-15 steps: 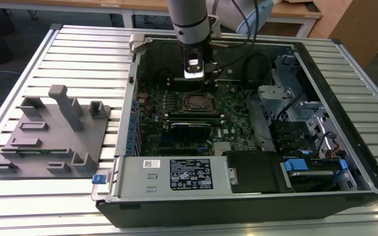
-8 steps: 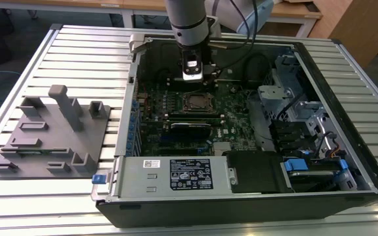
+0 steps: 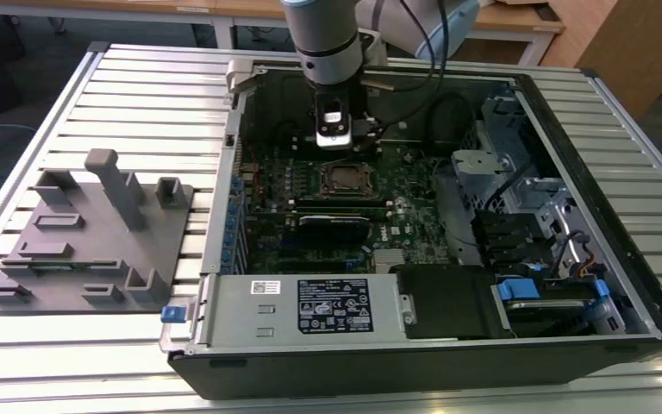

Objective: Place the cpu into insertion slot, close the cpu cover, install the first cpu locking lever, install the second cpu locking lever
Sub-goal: 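Install the first cpu locking lever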

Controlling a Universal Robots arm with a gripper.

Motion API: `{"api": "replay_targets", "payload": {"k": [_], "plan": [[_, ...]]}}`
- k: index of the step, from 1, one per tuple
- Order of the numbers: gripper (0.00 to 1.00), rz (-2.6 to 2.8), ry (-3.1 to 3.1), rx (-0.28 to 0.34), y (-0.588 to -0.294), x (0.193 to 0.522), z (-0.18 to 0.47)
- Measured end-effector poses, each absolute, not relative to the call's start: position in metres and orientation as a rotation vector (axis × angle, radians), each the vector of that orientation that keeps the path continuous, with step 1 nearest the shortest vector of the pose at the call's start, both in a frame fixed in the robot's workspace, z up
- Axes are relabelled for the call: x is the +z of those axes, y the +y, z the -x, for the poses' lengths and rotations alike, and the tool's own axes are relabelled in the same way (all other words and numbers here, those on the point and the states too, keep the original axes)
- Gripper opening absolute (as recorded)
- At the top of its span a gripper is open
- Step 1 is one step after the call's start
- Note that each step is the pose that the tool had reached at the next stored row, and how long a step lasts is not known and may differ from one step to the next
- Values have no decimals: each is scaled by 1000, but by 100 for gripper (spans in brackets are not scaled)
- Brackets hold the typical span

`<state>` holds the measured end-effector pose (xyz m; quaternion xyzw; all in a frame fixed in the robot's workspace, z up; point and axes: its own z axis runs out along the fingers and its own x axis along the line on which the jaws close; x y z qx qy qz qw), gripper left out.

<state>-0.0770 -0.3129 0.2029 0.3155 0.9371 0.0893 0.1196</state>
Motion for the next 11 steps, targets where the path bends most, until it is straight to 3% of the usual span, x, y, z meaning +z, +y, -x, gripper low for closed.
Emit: {"api": "replay_targets", "payload": {"k": [11], "plan": [[10,-938,2745,349,-322,203,83]]}}
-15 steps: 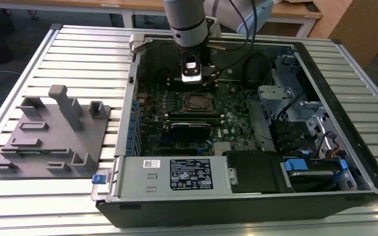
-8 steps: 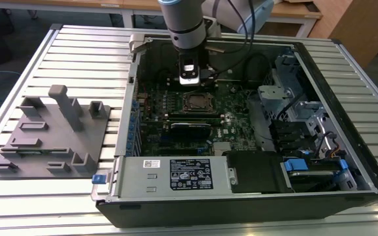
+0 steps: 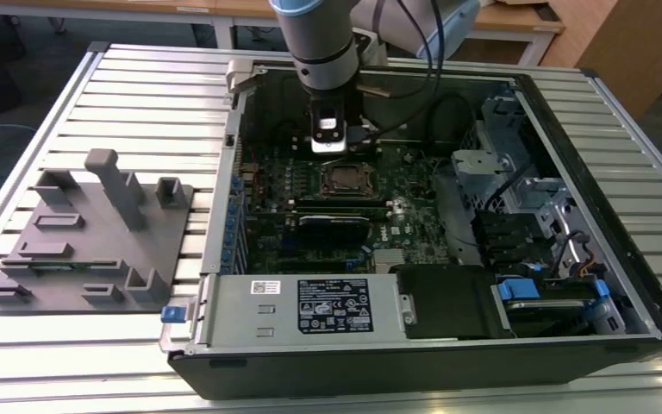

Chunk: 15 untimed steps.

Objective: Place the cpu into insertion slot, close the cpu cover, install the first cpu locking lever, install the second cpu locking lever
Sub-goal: 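Install the first cpu locking lever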

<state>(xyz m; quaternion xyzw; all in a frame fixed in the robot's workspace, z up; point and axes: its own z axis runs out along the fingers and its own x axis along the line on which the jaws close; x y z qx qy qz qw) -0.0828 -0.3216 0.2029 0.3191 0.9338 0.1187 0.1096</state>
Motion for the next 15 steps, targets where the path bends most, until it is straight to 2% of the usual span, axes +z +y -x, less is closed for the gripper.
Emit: {"api": "replay_targets", "payload": {"k": [15], "plan": [[10,-951,2748,421,-330,203,86]]}}
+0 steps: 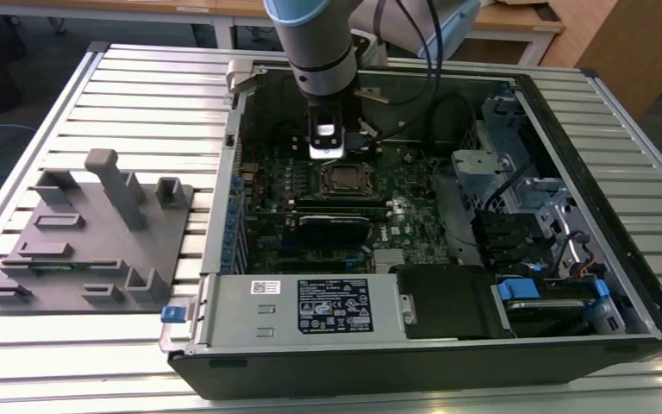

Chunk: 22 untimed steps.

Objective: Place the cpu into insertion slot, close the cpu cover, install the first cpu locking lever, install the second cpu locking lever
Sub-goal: 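Install the first cpu locking lever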

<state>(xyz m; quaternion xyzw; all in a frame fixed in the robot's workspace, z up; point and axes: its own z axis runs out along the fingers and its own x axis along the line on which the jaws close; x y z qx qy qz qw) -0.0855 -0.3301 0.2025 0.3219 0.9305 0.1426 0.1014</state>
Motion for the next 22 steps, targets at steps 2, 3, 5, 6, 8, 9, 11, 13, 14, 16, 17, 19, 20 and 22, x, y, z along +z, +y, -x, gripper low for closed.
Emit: {"api": "replay_targets", "payload": {"k": [2,3,5,6,8,9,11,13,14,16,17,19,20,22], "plan": [[10,-951,2748,422,-330,202,87],[10,-951,2748,422,-330,202,87],[10,-951,2748,422,-330,201,87],[10,-951,2748,423,-330,201,88],[10,-952,2749,427,-331,201,88],[10,-952,2748,428,-331,200,88],[10,-953,2749,432,-331,200,88],[10,-954,2749,441,-331,200,88],[10,-955,2749,446,-332,200,89],[10,-957,2749,457,-332,200,89],[10,-958,2749,462,-332,200,89],[10,-959,2749,467,-333,200,90],[10,-959,2749,467,-333,200,90],[10,-959,2749,467,-333,199,90]]}}
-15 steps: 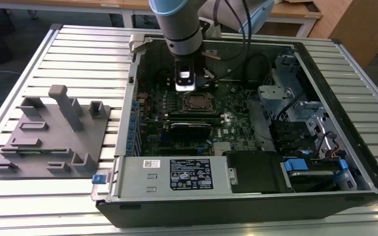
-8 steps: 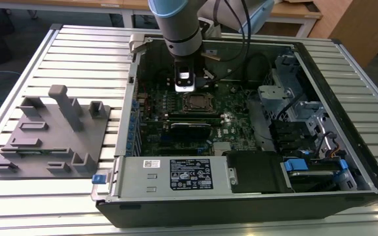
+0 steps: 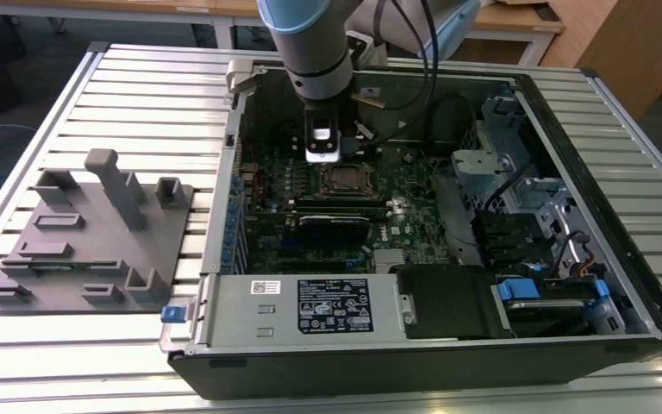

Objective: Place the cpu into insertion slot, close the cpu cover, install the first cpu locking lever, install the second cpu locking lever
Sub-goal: 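Install the first cpu locking lever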

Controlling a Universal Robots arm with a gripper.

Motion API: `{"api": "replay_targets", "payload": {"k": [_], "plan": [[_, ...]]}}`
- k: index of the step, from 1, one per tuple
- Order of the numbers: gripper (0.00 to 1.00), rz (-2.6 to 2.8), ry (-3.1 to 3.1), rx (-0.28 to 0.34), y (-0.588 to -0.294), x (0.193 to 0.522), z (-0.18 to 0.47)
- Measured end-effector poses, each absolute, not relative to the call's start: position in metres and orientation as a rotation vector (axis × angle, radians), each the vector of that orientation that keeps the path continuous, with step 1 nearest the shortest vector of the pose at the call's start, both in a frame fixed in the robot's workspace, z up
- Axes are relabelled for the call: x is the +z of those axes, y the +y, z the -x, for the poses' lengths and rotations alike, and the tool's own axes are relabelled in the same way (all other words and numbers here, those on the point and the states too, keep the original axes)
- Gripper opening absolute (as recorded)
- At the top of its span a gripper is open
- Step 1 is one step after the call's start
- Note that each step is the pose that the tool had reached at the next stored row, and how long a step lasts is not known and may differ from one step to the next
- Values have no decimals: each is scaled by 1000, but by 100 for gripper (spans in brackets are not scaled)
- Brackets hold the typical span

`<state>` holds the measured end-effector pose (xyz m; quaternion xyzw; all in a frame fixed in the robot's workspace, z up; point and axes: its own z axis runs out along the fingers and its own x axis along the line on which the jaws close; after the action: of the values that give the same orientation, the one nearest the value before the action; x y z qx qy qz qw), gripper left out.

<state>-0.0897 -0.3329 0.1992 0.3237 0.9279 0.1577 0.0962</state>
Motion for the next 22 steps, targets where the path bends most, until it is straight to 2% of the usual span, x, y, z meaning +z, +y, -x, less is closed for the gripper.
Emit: {"api": "replay_targets", "payload": {"k": [22], "plan": [[10,-957,2748,442,-331,195,82]]}}
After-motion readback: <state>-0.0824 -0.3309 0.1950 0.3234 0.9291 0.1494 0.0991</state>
